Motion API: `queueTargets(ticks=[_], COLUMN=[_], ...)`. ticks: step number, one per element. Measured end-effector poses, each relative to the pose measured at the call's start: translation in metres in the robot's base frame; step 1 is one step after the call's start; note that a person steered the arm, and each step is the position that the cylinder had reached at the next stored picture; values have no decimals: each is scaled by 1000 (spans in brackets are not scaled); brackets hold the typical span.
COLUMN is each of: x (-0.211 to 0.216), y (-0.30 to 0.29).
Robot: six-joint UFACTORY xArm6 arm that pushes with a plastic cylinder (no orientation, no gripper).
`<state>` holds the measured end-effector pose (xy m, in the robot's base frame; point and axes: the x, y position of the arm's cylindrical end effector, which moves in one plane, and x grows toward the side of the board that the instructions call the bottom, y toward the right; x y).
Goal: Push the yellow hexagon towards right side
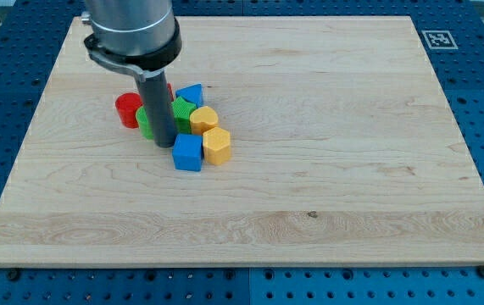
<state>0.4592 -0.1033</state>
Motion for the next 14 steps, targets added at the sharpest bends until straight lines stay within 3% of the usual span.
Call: queueTargets(ticks=[3,10,14], x=[-35,-8,8], y=[10,61,43])
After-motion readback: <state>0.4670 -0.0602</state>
